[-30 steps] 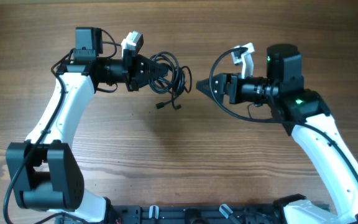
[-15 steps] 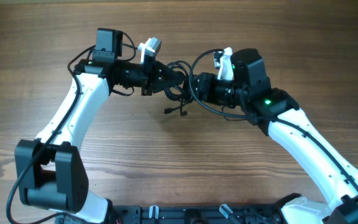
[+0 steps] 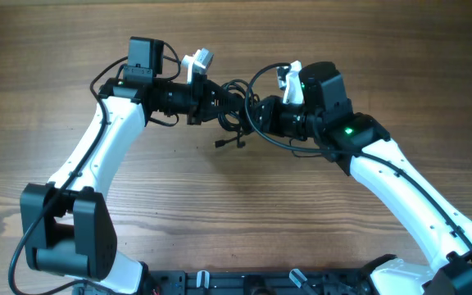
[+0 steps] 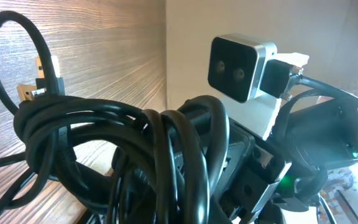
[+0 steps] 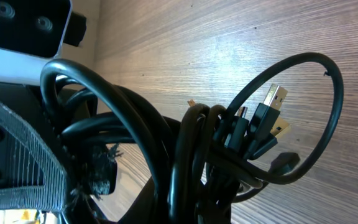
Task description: Untangle cables
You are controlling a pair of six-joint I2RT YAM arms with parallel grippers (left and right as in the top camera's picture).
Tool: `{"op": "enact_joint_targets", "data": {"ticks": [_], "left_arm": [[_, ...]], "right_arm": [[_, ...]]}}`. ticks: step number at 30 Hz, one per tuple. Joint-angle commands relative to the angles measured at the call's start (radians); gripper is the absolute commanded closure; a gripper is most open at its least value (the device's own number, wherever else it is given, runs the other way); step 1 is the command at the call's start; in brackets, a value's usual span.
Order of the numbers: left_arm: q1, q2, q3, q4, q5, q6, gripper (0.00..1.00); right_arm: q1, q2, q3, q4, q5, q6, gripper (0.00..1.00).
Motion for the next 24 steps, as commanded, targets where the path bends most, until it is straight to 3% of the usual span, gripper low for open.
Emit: {"op": "enact_joint_targets", "data": {"ticks": [1,3,8,10,14,17,24], "left_arm": [[0.034,-0.021,0.018,0.019,0.007,0.009,0.93],[0.038,-0.021,0.018,0.019,0.003,0.009,0.83],[0.037,-0.021,0.018,0.019,-0.039,0.009,0.4],[0.037,-0.021,0.018,0.018,-0.081,0.009,0.34],[0.037,-0.021,0.018,-0.008,-0.174,0.014,0.34],[0.035,-0.021,0.018,-0.1,-0.248,0.105,0.38],[0.006,-0.021,0.018,-0.196,-0.314,0.22,0.58]], "right_arm": [[-0.006,0.032,-0.017,-0.069,0.044,-0.079,0.96],[-0.006,0.032,-0.017,-0.069,0.029,-0.082,0.96],[-0.006,0.032,-0.017,-0.066,0.005,-0.101,0.96],[-0.006,0.032,-0.017,-0.066,-0.006,-0.102,0.96],[-0.006,0.032,-0.017,-0.066,-0.006,-0.102,0.96],[-0.006,0.032,-0.017,-0.066,-0.005,-0.103,0.96],[-0.006,0.033,-0.017,-0.069,-0.005,-0.104,0.96]]}}
